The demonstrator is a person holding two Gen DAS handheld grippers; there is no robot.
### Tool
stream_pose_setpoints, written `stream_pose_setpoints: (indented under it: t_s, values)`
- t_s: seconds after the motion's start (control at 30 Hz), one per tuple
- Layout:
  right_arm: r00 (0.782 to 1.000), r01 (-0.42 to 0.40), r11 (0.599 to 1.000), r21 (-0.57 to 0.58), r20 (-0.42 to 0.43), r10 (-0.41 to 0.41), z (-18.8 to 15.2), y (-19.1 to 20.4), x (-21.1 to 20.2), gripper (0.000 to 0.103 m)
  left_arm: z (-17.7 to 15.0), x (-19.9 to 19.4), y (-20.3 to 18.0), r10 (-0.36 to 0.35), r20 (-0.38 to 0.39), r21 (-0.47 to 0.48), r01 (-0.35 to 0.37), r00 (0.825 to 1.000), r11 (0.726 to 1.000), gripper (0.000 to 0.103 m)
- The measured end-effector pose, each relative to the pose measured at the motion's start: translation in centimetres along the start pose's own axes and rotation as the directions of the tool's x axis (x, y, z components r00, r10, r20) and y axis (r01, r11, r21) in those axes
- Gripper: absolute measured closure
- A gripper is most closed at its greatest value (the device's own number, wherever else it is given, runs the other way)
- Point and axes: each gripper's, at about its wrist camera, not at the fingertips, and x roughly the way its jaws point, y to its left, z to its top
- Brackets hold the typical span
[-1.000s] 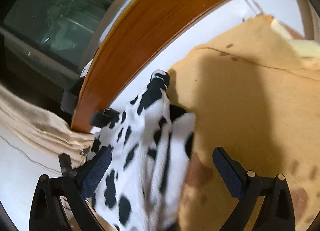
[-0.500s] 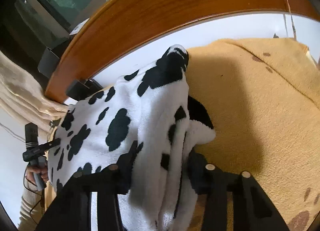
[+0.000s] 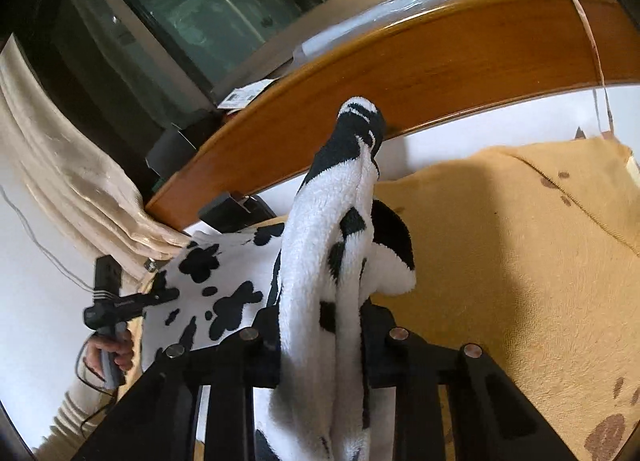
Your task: Fold clothes
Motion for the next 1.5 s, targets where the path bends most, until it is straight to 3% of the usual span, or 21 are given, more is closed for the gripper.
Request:
stream_pose_setpoints:
  t_s: [0.13,0.3,0.7,0.9,1.03,1.17,1.33,1.43,1.5]
  values:
    - [1.000,0.011,1.000,0.009,0.002,-0.011,0.0,0.1,0.2,0.074,0.1,0.3,0.2,0.015,-0.005,-0.014,-0.015,1.000,1.000,0.064]
    - [0.999,-0.029,0.999,0.026,0.043,0.028,0.0,0.4,-1.4,0.075,0.1,-1.2,-0.9,-0.023,0.033,-0.015,0.023,0.999,1.000,0.065]
    - [0.980,-0.116,0.988,-0.101,0.150,0.131,-0.5,7.5,-10.3,0.076,-1.4,-12.2,-5.0,-0.099,0.139,0.046,0.093,0.985,0.995,0.067]
    - [0.971,-0.151,0.979,-0.134,0.166,0.172,-3.7,9.3,-15.5,0.076,-5.6,-18.3,-6.6,-0.113,0.139,0.107,0.098,0.984,0.989,0.067]
    - [0.976,-0.156,0.977,-0.143,0.130,0.174,-7.5,10.0,-17.5,0.076,-10.2,-20.7,-6.9,-0.091,0.107,0.126,0.077,0.990,0.989,0.067]
    - [0.985,-0.152,0.980,-0.126,0.064,0.161,-11.9,9.8,-17.3,0.076,-14.9,-20.8,-6.2,-0.069,0.059,0.118,0.062,0.996,0.991,0.067]
    - [0.996,-0.088,0.995,-0.040,-0.030,0.087,-16.6,6.4,-14.5,0.076,-19.9,-16.3,-2.7,0.019,-0.032,0.058,-0.017,0.999,0.998,0.064]
    - [0.997,-0.038,0.999,0.014,-0.072,0.039,-18.7,3.9,-12.7,0.075,-21.8,-13.7,-1.0,0.118,-0.058,0.075,-0.114,0.991,0.991,0.049]
    - [0.996,-0.031,0.999,0.039,-0.087,0.034,-19.0,2.7,-11.9,0.071,-22.4,-12.8,-0.8,0.168,-0.051,0.110,-0.162,0.984,0.981,0.032]
